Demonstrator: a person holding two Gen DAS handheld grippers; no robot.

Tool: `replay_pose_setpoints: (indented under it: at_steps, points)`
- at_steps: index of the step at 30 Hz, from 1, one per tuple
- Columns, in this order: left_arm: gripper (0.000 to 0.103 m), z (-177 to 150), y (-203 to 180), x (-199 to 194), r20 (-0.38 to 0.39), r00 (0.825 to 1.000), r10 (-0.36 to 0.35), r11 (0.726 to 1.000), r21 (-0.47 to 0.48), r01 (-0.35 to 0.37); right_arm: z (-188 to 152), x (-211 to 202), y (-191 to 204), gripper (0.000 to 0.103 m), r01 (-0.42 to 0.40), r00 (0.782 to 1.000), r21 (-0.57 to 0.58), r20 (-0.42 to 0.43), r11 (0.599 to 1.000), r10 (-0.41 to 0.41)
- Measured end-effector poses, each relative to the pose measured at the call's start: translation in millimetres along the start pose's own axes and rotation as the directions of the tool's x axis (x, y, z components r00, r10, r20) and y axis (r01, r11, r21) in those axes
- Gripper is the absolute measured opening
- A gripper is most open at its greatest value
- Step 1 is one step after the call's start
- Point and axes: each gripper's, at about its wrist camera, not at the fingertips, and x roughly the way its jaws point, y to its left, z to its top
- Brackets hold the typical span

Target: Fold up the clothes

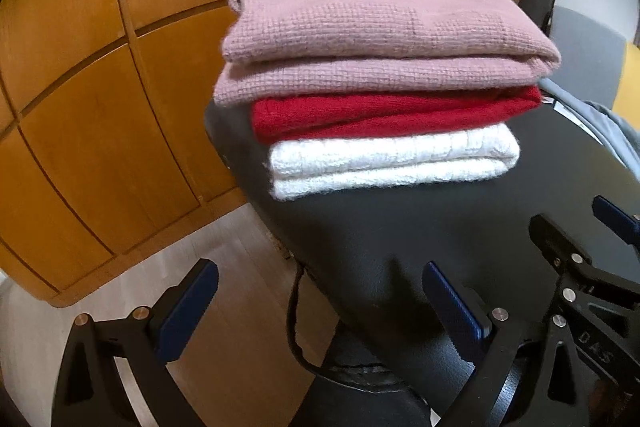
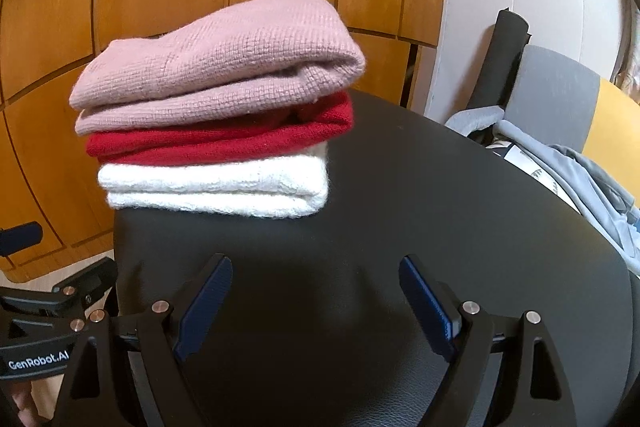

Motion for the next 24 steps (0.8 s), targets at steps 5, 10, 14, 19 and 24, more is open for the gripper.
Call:
replay_pose_setpoints:
  at_steps: [5,10,14,19,24]
  points:
    - [0.103,2,-1,-2,0.018,1.000,-0.014,1.000,0.007,0.013,0,-1,0,0.088,-0.001,1.000,-0.007,0.010,1.000,0.001]
    - [0.103,0,-9,-10,0.041,0.999,-0.015,0.999,0.037,0.013,0,-2,-2,0.088,-0.005,1.000,0.000,0.014,1.000,0.005]
    - [0.103,-1,-11,-17,0.054,0.996,-0.066,0.998,0.025,0.064,0,-4,-5,0.088,-0.011,1.000,0.016,0.016,1.000,0.011]
    - [0.103,0,-9,-16,0.055,0.998,-0.029,0.999,0.023,0.028,0,-2,-6,0.088,-0.012,1.000,0.024,0.019,1.000,0.012]
    - [0.103,-1,-4,-11,0.045,0.999,0.027,1.000,0.011,-0.028,0,-1,-5,0.088,-0.009,1.000,0.019,0.017,1.000,0.009]
